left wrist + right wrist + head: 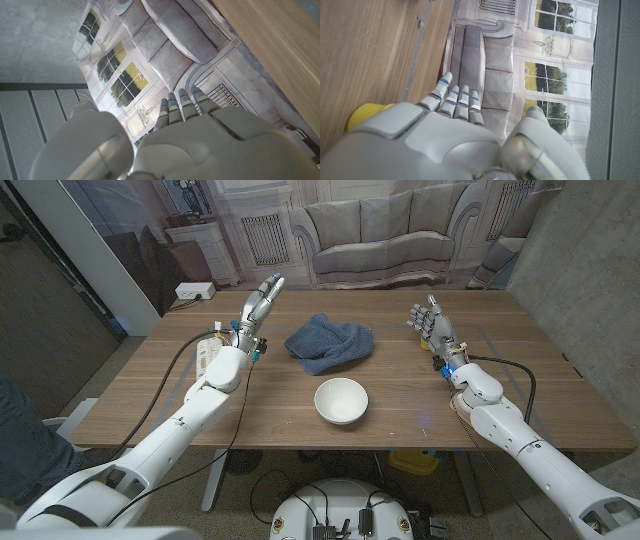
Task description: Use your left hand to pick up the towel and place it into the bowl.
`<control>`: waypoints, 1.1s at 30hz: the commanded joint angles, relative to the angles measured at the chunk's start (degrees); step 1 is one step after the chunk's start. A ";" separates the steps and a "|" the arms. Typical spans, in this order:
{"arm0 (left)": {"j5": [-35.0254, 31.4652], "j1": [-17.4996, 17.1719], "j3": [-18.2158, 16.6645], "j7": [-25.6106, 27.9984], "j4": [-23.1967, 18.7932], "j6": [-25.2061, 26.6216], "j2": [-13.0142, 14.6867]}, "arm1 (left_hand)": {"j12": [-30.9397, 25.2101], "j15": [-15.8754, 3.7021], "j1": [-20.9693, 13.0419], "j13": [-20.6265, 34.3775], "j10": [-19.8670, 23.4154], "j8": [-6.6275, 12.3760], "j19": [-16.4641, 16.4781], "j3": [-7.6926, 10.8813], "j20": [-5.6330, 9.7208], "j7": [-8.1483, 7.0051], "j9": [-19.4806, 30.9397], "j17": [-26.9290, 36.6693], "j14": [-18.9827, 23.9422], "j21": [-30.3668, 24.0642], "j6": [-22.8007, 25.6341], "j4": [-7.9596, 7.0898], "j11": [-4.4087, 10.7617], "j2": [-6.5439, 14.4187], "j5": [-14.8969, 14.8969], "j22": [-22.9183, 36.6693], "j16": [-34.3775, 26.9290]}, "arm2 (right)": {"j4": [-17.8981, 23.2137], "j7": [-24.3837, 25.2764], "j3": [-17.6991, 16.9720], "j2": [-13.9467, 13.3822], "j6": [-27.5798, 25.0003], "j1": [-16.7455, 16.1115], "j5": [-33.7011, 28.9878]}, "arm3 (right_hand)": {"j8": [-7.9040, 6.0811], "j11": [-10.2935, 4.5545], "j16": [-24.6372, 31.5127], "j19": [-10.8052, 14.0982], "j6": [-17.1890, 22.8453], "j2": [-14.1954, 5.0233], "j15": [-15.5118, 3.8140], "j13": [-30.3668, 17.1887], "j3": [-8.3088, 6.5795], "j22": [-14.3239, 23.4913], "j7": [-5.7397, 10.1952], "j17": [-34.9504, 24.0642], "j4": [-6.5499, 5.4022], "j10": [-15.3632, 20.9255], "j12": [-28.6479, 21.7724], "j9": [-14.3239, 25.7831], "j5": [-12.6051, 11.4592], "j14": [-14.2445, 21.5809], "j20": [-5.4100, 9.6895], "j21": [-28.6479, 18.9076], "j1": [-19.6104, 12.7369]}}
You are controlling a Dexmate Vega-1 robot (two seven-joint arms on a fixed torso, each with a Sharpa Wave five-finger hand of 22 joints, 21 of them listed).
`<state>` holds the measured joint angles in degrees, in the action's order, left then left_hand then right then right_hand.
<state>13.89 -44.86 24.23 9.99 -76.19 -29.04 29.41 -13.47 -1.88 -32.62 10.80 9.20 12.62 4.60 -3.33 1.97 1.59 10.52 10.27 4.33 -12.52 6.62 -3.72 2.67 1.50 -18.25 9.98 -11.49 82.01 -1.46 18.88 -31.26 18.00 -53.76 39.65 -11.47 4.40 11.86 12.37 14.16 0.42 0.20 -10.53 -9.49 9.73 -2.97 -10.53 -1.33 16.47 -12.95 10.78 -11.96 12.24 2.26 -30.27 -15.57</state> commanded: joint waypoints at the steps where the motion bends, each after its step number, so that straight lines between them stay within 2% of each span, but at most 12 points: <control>1: -5.87 -1.69 0.01 4.96 -4.64 4.12 1.95 | 0.01 -0.25 -0.47 0.15 0.89 0.39 0.91 -0.03 2.54 -0.43 0.23 0.27 0.81 -0.40 0.83 0.26 0.17 -0.01 -0.39 0.32 -0.25 | 0.79 0.28 -0.32 -0.11 0.26 -0.95 0.26 | -0.25 -0.11 -0.05 0.43 0.74 -0.35 -0.10 -0.16 -0.12 0.30 -0.07 -0.21 0.21 0.76 -0.25 0.22 0.19 0.61 1.82 0.35 0.06; 13: -9.88 -2.16 0.40 7.29 -7.56 7.35 3.52 | 0.10 -0.32 -0.68 0.15 1.18 0.35 0.84 -0.15 2.66 -0.56 0.23 0.29 1.11 -0.24 1.24 0.35 0.10 -0.03 -0.53 0.35 -0.18 | 2.05 0.81 -0.59 -0.54 0.51 -2.16 0.12 | -0.22 -0.11 -0.09 0.55 0.81 -0.41 -0.06 -0.16 -0.11 0.30 -0.05 -0.20 0.30 0.81 -0.20 0.22 0.22 0.72 1.78 0.59 -0.01; 24: -10.15 -1.17 1.21 6.12 -6.82 7.67 3.83 | 0.29 -0.41 -0.88 0.16 1.16 0.18 -0.02 -0.26 2.64 -0.65 0.24 0.29 1.00 0.22 1.27 0.43 0.14 -0.04 -0.65 0.35 0.02 | 3.59 1.84 -0.76 -0.84 0.44 -3.16 -0.22 | -0.21 -0.14 -0.15 0.64 0.88 -0.47 -0.04 -0.16 -0.08 0.31 -0.06 -0.21 0.34 0.82 -0.14 0.22 0.26 0.75 1.77 0.81 -0.02; 33: -15.24 -0.19 2.38 8.17 -8.31 10.16 4.70 | 0.46 -0.48 -1.02 0.16 1.04 0.06 -0.32 -0.34 2.69 -0.71 0.24 0.29 0.79 0.40 1.28 0.48 0.28 -0.04 -0.74 0.34 0.18 | 4.67 2.70 -0.96 -1.01 0.49 -3.88 -0.52 | -0.18 -0.02 -0.20 0.74 0.91 -0.54 -0.06 -0.17 -0.04 0.31 -0.12 -0.22 0.36 0.85 -0.10 0.23 0.30 0.76 1.71 1.02 0.00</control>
<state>3.45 -46.13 25.36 16.34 -83.17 -21.40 33.18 -13.07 -1.94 -33.14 10.79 10.00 12.62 4.66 -3.56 2.04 1.03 10.52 10.27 4.88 -12.21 7.22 -3.48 2.87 1.42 -18.69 10.12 -11.51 85.33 0.24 18.17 -31.99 18.48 -56.70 39.55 -11.47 4.25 11.86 12.44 14.75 0.12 0.20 -10.53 -9.50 9.73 -2.96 -10.53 -1.34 16.94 -12.95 10.78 -11.96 12.23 2.32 -29.45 -15.26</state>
